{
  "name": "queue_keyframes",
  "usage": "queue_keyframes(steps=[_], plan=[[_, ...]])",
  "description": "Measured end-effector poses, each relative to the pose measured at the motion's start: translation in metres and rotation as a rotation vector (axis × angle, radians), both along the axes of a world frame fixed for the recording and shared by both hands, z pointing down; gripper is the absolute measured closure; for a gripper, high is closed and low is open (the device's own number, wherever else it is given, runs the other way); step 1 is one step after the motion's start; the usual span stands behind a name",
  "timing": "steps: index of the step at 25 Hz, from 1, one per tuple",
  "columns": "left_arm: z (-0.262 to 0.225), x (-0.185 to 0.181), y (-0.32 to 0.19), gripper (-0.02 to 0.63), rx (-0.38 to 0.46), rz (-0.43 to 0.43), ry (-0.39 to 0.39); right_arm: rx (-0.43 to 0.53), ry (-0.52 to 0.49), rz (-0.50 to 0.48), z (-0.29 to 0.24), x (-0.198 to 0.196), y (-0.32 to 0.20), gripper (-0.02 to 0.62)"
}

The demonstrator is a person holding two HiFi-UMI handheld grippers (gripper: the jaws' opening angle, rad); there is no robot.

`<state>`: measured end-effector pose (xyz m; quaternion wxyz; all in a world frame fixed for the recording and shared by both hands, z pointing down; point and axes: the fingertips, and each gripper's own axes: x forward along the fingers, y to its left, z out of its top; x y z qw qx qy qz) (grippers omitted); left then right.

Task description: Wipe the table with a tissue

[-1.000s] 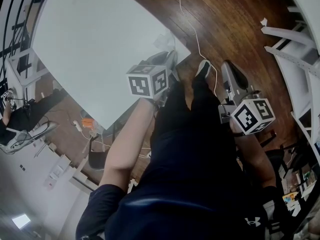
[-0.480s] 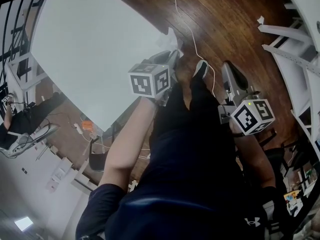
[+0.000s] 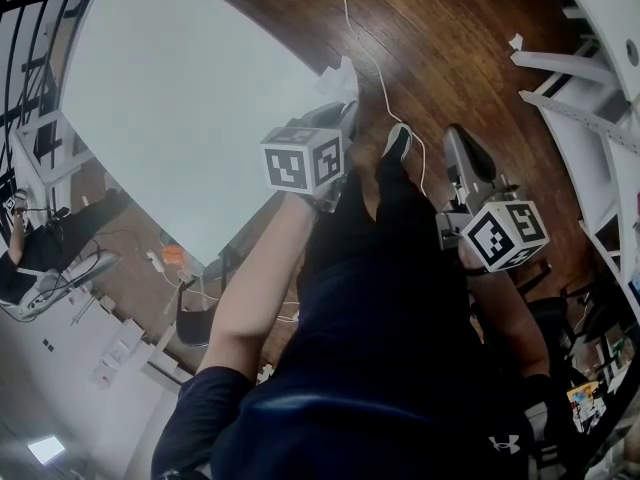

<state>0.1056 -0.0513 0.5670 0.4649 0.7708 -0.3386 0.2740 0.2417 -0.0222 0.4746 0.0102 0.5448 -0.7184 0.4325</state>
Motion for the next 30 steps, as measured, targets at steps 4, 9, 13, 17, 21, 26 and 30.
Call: queue_keyframes(steps=[4, 9, 13, 17, 21, 26, 30], plan=[[-0.005, 0.016, 0.007, 0.600, -0.010, 0.003, 0.048, 0.010, 0.007, -0.002, -0.003, 0.002, 0.000, 0.581], [-0.027, 0.039, 0.021, 0.600, -0.042, -0.019, 0.173, 0.021, 0.016, -0.019, -0.011, -0.003, -0.002, 0.581], [-0.053, 0.042, 0.036, 0.600, -0.061, -0.042, 0.269, 0.040, 0.024, -0.033, -0.019, -0.012, -0.004, 0.581], [-0.081, 0.030, 0.048, 0.600, -0.070, -0.083, 0.363, 0.057, 0.035, -0.040, -0.028, -0.021, -0.005, 0.581], [-0.111, -0.001, 0.053, 0.600, -0.024, -0.130, 0.406, 0.079, 0.046, -0.057, -0.041, -0.042, -0.008, 0.582], [-0.139, -0.045, 0.061, 0.600, 0.029, -0.165, 0.433, 0.121, 0.060, -0.085, -0.060, -0.075, -0.010, 0.581], [-0.151, -0.084, 0.066, 0.600, 0.056, -0.197, 0.440, 0.167, 0.073, -0.133, -0.077, -0.112, -0.010, 0.581]])
